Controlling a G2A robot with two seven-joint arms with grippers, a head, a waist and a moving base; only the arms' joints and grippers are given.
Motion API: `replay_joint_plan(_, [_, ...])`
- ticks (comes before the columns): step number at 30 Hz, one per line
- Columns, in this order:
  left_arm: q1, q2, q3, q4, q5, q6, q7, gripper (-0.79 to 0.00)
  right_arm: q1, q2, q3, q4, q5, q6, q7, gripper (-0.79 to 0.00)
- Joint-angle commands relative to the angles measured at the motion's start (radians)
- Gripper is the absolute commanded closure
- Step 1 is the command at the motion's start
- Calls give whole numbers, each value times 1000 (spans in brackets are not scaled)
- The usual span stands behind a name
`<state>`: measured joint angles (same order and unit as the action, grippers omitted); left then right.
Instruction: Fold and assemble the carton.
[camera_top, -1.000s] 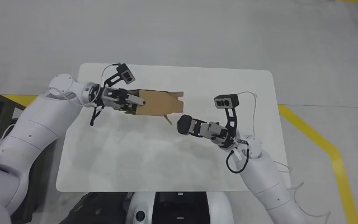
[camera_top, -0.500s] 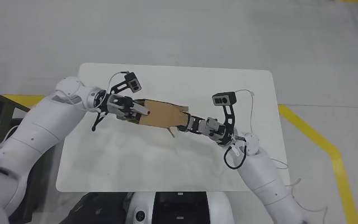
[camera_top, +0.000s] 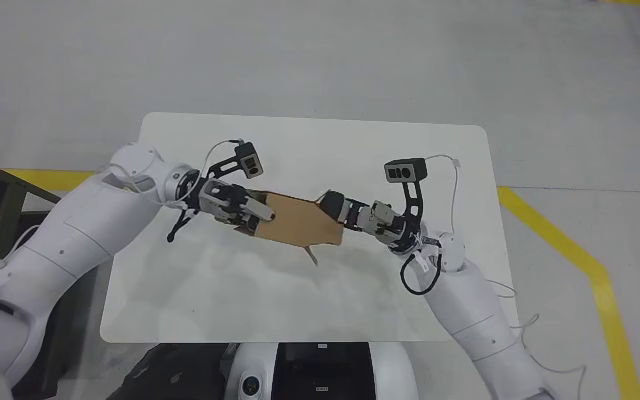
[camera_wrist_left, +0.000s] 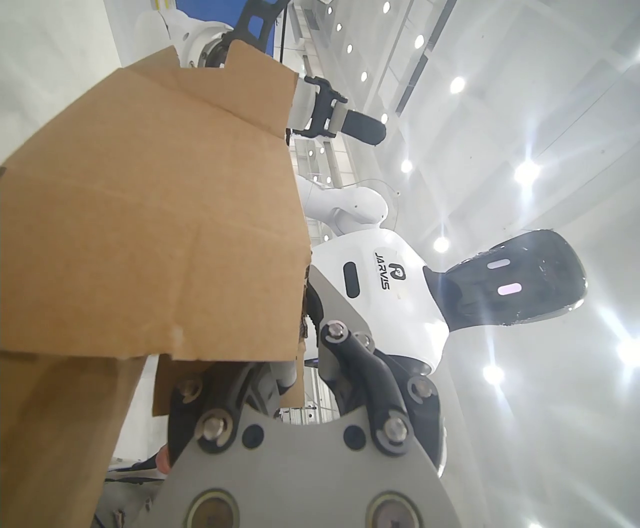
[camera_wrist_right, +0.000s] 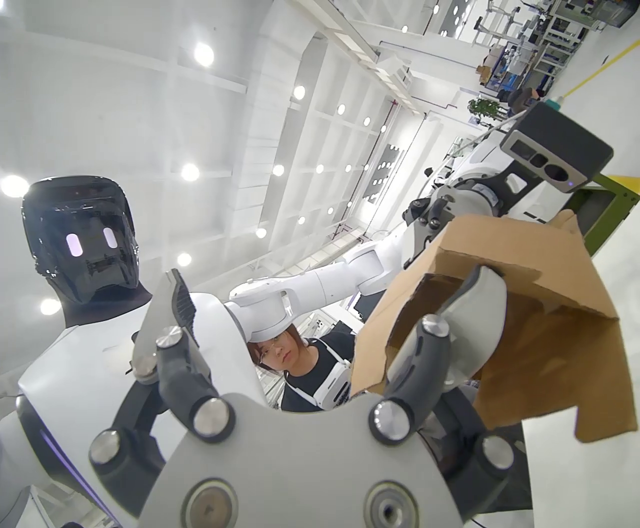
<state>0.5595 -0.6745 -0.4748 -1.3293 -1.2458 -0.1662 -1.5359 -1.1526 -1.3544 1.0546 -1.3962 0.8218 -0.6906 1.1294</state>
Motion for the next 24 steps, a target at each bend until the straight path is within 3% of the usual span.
replay_joint_plan(1, [-5, 1, 14, -8, 7, 3, 0, 0, 3, 0, -3, 0, -1, 3, 3, -785])
replay_joint_plan(24, [-69, 16, 90, 7, -25, -30, 0, 0, -5, 10, 10, -19, 3, 17, 17, -785])
